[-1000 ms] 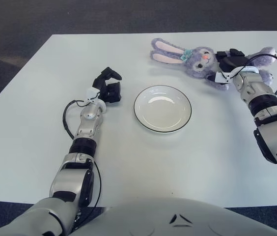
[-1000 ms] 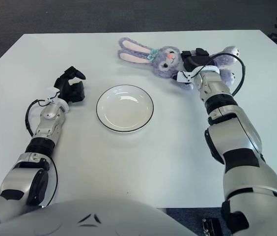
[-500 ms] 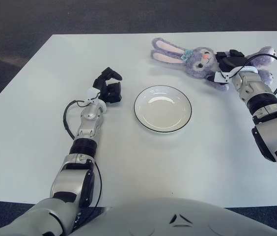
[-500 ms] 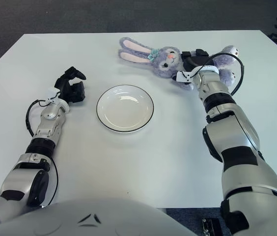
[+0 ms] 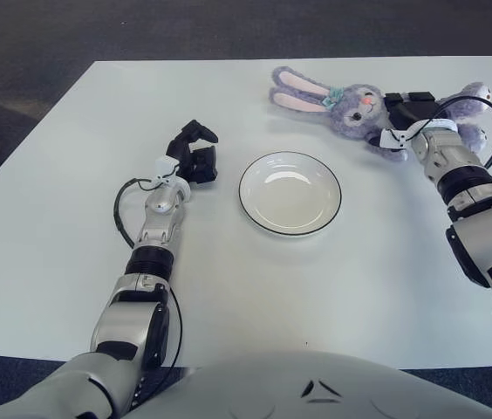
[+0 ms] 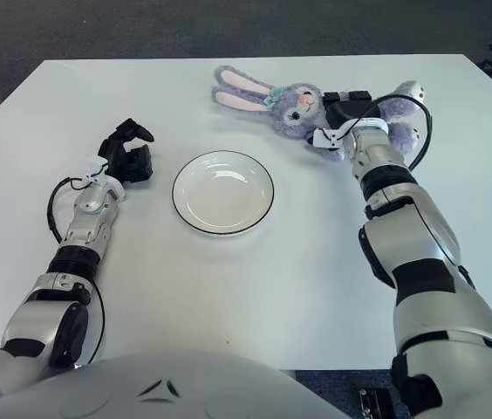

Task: Put the doll into the plate.

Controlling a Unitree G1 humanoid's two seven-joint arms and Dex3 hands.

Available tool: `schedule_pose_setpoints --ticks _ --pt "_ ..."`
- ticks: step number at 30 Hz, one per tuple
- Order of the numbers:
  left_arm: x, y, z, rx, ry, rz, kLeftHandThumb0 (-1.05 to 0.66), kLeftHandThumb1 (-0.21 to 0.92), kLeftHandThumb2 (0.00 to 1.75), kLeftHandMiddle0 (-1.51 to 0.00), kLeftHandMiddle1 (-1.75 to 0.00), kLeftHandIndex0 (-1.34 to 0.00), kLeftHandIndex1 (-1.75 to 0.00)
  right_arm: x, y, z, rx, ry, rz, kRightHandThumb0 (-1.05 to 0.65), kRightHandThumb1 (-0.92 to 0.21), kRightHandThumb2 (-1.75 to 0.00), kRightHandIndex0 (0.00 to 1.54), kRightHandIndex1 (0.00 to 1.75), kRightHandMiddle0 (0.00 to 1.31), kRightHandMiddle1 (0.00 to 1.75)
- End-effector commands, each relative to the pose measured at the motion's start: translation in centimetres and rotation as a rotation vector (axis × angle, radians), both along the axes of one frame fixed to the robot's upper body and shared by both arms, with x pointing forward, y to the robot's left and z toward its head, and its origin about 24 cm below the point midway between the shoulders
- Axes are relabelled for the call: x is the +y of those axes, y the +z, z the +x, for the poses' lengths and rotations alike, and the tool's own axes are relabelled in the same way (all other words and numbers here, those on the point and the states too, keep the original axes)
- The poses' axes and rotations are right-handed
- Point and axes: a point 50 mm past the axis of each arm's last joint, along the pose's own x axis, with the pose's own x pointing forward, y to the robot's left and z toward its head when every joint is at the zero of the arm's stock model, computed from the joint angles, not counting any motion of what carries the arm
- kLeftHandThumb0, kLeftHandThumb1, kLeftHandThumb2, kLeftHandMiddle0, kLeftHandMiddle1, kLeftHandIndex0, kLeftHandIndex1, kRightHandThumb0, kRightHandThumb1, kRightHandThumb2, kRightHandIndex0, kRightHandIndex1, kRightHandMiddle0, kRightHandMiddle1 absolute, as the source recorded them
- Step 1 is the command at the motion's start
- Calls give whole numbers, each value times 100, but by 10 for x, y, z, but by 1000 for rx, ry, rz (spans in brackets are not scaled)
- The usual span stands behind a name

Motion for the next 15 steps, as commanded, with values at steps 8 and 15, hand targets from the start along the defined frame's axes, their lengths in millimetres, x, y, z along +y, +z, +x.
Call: schedule_pose_setpoints --ticks 8,15 --pt "-3 -64 -40 246 20 -28 -45 40 121 -123 -175 -54 -175 -17 -69 -36 152 -97 -3 -10 -46 -107 35 151 40 172" --pt "-4 -64 -40 247 22 -26 -45 40 121 -122 -175 -55 -175 -14 -69 -37 56 -83 93 0 -19 -135 75 140 60 174"
